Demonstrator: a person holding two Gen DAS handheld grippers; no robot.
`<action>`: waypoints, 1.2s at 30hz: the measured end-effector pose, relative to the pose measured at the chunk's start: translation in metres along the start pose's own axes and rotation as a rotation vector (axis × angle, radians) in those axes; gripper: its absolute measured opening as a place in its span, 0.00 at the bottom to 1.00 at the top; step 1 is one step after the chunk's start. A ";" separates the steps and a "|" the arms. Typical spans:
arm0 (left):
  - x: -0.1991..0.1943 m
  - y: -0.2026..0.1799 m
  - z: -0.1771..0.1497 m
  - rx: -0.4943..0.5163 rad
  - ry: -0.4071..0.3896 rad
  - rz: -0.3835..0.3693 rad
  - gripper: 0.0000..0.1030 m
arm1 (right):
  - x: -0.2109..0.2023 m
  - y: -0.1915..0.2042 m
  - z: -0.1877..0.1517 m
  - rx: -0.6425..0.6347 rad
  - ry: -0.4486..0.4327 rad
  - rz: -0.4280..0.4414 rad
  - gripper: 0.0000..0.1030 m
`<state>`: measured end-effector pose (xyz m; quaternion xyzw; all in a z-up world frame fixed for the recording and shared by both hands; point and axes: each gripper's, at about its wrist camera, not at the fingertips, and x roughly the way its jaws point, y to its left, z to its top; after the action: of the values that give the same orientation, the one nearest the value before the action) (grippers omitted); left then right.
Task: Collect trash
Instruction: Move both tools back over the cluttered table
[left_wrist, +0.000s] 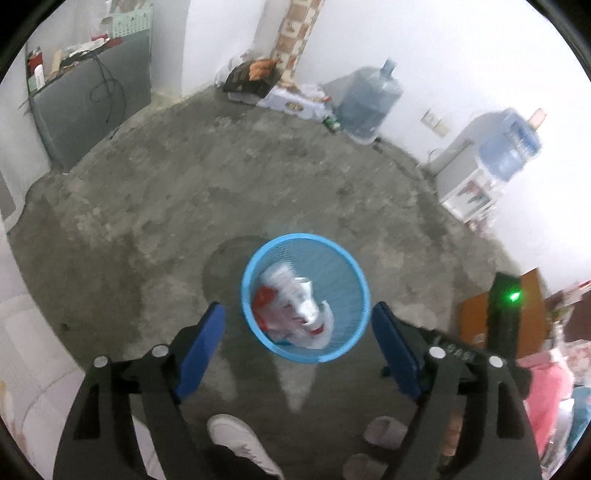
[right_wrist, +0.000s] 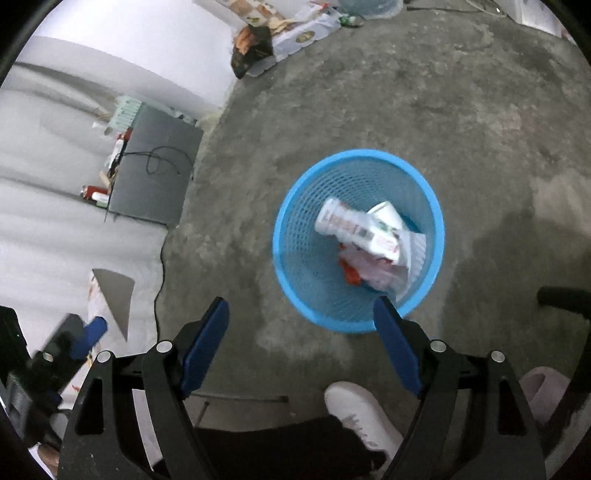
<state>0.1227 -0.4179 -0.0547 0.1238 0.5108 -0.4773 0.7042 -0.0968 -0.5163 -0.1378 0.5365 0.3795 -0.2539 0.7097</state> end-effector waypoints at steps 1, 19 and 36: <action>-0.010 0.001 -0.003 -0.014 -0.016 -0.018 0.82 | -0.005 0.006 -0.004 -0.020 -0.010 -0.008 0.75; -0.183 0.066 -0.143 -0.156 -0.248 0.176 0.94 | -0.066 0.154 -0.091 -0.601 -0.240 -0.094 0.92; -0.259 0.136 -0.237 -0.426 -0.361 0.313 0.94 | -0.063 0.233 -0.180 -0.899 -0.376 -0.160 0.92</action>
<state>0.0833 -0.0499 0.0141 -0.0360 0.4409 -0.2599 0.8583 -0.0021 -0.2790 0.0212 0.0911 0.3568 -0.2113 0.9054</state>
